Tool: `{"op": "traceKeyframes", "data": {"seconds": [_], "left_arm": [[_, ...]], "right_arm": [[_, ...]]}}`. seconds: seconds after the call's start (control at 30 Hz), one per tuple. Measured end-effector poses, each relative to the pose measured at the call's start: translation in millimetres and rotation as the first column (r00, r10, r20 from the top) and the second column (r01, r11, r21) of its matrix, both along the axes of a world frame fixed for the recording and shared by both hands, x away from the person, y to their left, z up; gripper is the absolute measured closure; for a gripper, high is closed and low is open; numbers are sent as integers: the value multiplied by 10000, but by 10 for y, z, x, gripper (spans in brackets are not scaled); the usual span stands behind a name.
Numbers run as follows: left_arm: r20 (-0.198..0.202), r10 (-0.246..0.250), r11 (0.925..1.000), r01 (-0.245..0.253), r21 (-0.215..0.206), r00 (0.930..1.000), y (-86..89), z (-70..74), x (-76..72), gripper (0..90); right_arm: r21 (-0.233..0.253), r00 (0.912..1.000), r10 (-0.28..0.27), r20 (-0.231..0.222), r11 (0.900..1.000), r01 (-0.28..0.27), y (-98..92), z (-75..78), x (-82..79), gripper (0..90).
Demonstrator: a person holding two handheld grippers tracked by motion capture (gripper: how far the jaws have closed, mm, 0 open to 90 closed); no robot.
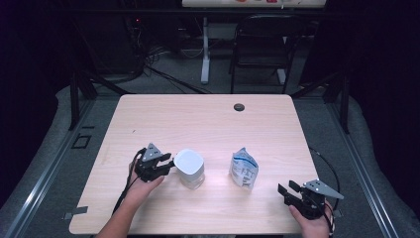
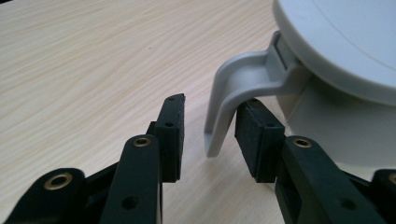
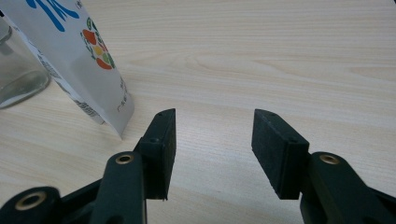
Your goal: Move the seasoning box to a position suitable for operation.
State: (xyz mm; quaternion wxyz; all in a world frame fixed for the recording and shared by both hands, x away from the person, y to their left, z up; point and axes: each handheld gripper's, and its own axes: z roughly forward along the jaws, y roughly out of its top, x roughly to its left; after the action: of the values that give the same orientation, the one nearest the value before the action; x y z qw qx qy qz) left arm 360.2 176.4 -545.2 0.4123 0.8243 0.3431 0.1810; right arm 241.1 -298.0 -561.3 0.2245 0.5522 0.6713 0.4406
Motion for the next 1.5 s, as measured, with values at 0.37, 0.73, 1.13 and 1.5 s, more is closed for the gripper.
{"op": "traceKeyframes", "data": {"seconds": [0.37,0.73,1.13,1.5], "left_arm": [[271,258,9985,-271,482,9993,-129,-24,-16,815],[236,794,9956,-805,485,9966,-25,-22,-180,823],[161,1366,9896,-1372,433,9905,45,-23,-410,823],[129,1718,9842,-1722,409,9851,67,-24,-562,823]], "right_arm": [[163,9999,-143,30,9998,142,-46,-6,-1,501],[140,9997,-234,5,9996,234,-59,-14,2,501],[105,9999,-132,42,9999,131,-19,-1,-8,501],[109,10000,-79,47,9999,78,5,4,-13,501]]}}
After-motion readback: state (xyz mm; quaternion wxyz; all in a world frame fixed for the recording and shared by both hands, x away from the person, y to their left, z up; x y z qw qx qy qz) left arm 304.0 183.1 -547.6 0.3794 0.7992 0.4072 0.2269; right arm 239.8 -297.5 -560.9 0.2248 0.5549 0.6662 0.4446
